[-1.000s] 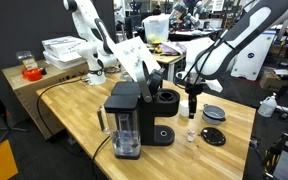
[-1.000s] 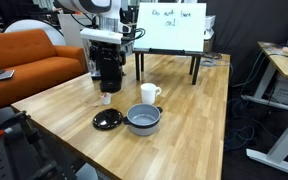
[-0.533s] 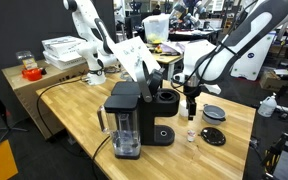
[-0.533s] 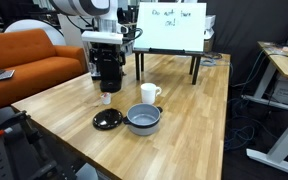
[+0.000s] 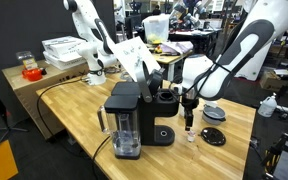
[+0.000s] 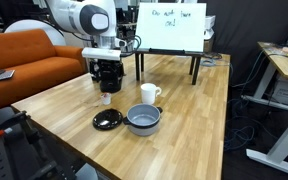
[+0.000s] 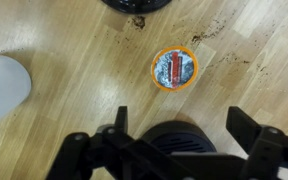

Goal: Get the packaged object and put it in the grey pot

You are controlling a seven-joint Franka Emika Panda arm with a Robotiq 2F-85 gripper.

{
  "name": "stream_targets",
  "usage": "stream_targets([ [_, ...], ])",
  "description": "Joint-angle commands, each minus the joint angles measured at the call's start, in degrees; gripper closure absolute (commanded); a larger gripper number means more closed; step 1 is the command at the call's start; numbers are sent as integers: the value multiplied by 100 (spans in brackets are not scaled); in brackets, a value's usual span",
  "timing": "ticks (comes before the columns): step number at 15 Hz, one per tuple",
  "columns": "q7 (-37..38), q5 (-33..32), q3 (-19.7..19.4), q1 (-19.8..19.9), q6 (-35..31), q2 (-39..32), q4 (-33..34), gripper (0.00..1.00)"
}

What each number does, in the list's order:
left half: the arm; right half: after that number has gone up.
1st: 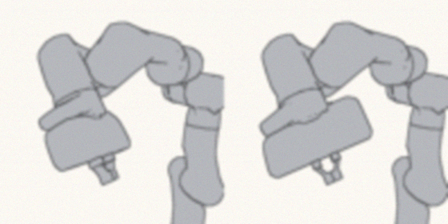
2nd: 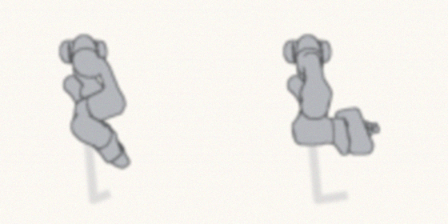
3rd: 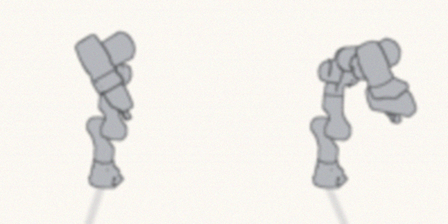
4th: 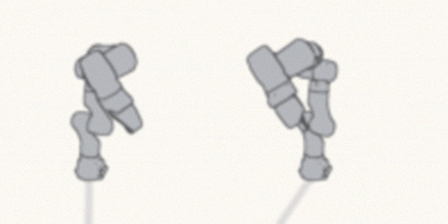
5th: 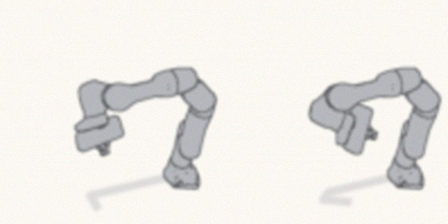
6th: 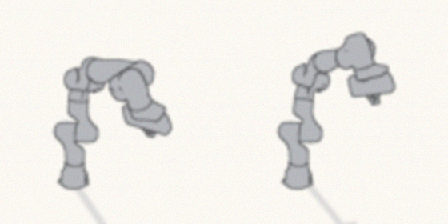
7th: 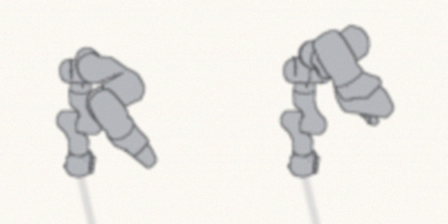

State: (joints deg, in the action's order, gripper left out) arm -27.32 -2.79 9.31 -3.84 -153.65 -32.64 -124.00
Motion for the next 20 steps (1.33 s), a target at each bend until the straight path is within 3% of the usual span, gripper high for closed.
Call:
stream_targets([
  [1,346,-38,86,124,-407,-136,-33,0],
  [8,883,-44,36,163,-880,-212,-234,0],
  [20,1019,-55,25,228,-793,-311,-302,0],
])
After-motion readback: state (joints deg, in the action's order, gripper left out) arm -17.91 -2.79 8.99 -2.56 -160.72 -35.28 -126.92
